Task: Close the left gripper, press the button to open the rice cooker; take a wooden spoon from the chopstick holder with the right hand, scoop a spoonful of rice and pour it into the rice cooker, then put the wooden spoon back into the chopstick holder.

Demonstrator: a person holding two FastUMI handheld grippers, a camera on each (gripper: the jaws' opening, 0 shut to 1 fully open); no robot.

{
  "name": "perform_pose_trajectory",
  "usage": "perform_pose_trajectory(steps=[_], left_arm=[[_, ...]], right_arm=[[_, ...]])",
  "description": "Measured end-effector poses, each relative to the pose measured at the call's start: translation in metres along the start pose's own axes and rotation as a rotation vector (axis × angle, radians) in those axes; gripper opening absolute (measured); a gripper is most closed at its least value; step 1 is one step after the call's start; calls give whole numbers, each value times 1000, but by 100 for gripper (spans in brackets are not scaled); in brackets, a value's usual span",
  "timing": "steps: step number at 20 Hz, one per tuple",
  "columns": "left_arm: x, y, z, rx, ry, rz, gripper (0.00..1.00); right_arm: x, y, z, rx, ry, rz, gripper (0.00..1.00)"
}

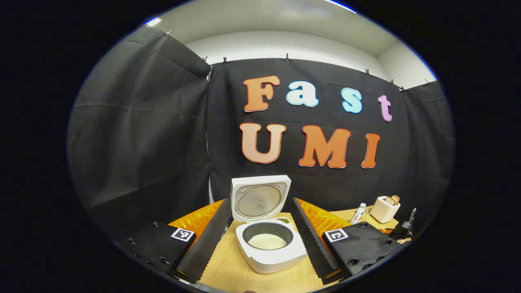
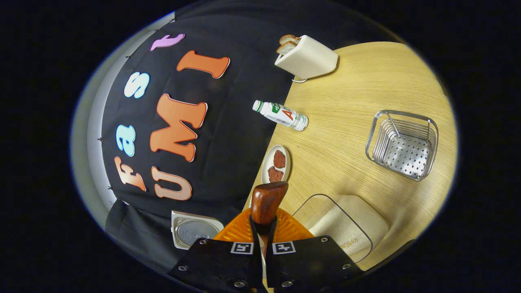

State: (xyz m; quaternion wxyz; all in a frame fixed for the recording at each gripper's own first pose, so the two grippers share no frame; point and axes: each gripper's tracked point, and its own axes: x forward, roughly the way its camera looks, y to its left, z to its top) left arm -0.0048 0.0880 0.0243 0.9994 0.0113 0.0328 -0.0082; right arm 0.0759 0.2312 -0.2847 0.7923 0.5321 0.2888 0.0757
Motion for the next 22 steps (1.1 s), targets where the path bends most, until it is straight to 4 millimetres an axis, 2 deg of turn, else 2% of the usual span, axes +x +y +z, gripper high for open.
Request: perform_pose_trajectory(steps=[4,8,11,17,22], left_arm=[[0,4,-2,-15,4,0,98],[4,10,-8,-21,15,6,100],[8,15,-11,-32,23,4,100],[13,16,-15,-34,32,-18,98],[17,13,-23,-38,52,-44,100]], right_arm=[[-2,15,3,36,0,5,3],[4,40,1,110,10,41,3],[13,62,-4,96,14,57,3],[45,119,-24,80,57,106,3],[76,167,-49,48,81,142,3]])
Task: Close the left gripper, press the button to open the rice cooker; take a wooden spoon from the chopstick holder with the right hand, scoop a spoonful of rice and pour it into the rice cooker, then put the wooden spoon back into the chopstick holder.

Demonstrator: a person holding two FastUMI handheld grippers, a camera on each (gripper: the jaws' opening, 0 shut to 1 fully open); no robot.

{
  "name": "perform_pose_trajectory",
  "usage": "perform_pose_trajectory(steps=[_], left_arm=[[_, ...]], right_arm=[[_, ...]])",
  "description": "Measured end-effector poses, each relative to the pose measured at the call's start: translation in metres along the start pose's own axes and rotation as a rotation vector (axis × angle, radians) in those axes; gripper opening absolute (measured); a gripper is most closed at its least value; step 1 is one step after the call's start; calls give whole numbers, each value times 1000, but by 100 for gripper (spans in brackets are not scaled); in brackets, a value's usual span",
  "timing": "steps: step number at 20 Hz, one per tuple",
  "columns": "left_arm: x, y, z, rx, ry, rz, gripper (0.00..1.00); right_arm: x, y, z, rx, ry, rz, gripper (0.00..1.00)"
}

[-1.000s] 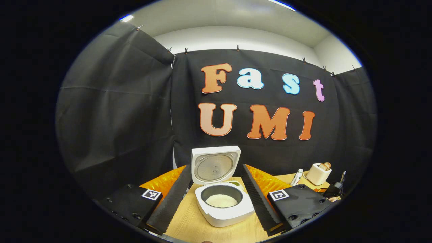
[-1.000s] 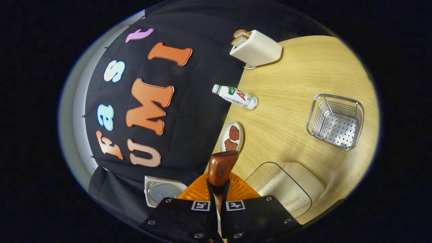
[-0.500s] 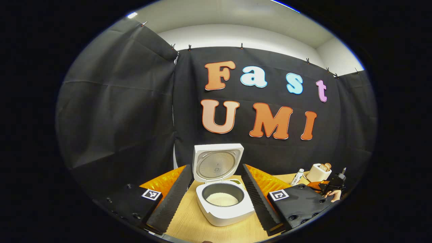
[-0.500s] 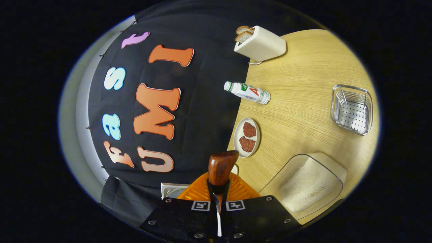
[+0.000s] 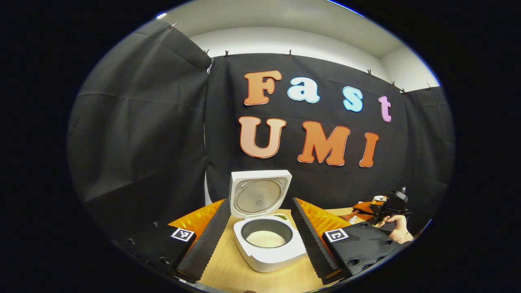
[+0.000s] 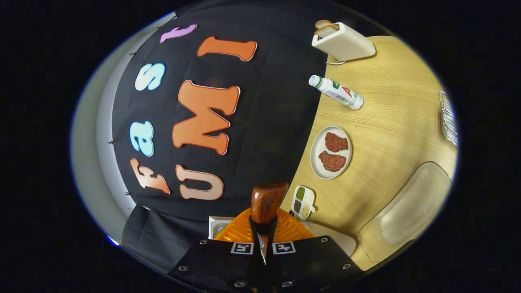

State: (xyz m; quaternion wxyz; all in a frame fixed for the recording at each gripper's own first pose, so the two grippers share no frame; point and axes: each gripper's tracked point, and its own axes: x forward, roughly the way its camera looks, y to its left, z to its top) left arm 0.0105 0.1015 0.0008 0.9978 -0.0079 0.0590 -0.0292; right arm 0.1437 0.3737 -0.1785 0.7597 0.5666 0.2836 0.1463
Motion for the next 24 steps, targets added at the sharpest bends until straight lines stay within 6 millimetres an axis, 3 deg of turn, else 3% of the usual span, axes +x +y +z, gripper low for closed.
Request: perform_pose_trajectory(steps=[7,15,24], left_arm=[[2,11,-3,1,15,4,100],[1,33,-10,-6,32,44,100],[1,46,-18,-23,48,78,100]], right_arm=[[51,45,-40,-98,36,24,3],[88,62,-88,-363,54,-1,2],[111,80,-108,-656,30,-3,2]])
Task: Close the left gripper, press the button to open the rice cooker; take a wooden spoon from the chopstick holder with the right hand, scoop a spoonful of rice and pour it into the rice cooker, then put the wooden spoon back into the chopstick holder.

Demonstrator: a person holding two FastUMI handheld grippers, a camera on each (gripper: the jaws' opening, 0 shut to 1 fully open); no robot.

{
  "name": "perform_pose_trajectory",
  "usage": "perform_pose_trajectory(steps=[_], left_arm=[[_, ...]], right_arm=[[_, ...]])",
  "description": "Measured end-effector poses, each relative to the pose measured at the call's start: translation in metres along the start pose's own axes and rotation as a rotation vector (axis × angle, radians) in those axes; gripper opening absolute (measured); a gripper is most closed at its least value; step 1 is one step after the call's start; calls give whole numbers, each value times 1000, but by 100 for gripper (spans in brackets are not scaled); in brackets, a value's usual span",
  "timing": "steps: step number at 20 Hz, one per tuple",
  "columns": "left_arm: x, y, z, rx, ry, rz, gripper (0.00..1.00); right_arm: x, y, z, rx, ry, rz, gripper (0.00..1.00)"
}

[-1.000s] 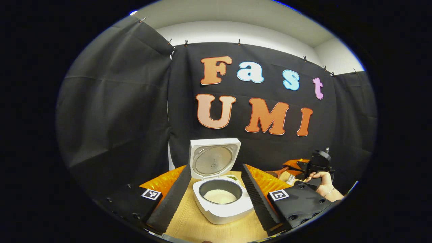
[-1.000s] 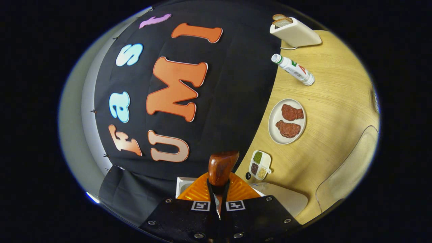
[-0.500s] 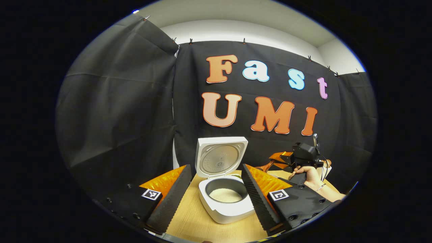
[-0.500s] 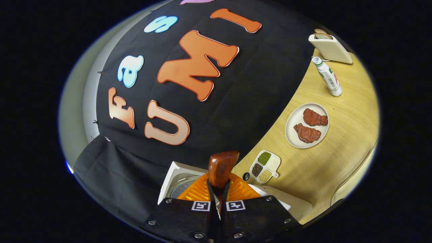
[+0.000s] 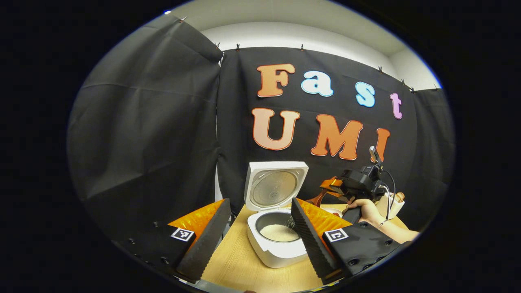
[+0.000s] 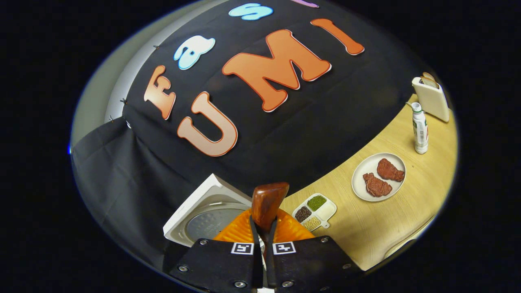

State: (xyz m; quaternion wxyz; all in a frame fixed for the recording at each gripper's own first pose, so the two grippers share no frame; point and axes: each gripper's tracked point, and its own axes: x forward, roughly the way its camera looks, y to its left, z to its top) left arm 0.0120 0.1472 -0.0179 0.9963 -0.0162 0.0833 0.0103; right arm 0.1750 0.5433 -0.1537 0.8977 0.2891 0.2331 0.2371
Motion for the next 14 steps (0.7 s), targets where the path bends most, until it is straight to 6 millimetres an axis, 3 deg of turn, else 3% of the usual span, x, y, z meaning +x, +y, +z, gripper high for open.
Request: perform_pose_trajectory(steps=[6,14], left_arm=[[7,4,0,-4,-2,7,100],[9,11,-2,-2,2,36,100]], right_arm=[[3,22,6,-170,-22,31,3],[3,51,-4,-400,-38,95,3]])
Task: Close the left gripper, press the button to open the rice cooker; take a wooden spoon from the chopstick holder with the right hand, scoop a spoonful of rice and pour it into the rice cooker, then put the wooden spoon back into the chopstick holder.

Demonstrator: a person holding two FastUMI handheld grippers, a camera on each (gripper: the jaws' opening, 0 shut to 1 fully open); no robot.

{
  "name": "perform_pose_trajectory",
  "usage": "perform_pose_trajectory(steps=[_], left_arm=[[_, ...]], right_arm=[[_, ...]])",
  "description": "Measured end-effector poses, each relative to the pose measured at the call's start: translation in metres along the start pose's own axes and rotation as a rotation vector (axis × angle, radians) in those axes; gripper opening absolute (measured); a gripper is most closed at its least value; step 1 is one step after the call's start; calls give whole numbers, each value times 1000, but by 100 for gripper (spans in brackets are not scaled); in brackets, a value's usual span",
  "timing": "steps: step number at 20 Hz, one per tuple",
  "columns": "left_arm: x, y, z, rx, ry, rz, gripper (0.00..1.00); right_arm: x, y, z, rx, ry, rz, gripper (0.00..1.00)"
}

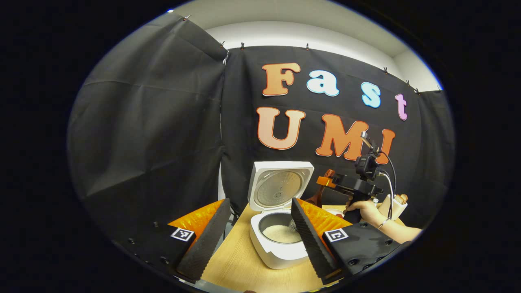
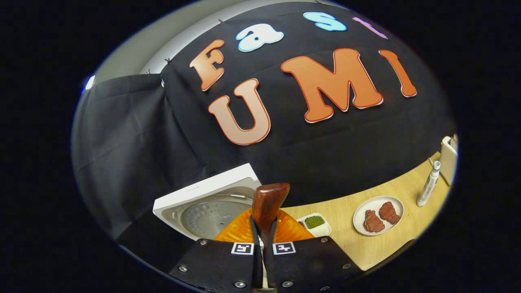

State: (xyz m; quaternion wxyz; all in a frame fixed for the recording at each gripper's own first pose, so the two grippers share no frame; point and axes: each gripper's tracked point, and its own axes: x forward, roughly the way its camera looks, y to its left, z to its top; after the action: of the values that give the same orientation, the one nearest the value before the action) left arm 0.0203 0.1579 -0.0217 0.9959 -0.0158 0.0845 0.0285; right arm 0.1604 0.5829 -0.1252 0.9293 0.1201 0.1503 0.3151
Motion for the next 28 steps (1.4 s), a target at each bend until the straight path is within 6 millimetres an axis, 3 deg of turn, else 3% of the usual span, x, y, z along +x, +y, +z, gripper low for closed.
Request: perform_pose_trajectory(steps=[11,18,23,28], left_arm=[[1,-3,-4,-1,2,-7,100],[1,4,-6,-1,8,6,100],[0,8,-6,-1,7,14,100],[0,5,-5,-7,5,11,100]], right_arm=[[-10,40,7,-313,-60,98,3],[-15,72,-5,-526,-72,203,3],[-22,82,-16,-656,-78,255,3],[-24,72,-16,-562,-57,250,3]])
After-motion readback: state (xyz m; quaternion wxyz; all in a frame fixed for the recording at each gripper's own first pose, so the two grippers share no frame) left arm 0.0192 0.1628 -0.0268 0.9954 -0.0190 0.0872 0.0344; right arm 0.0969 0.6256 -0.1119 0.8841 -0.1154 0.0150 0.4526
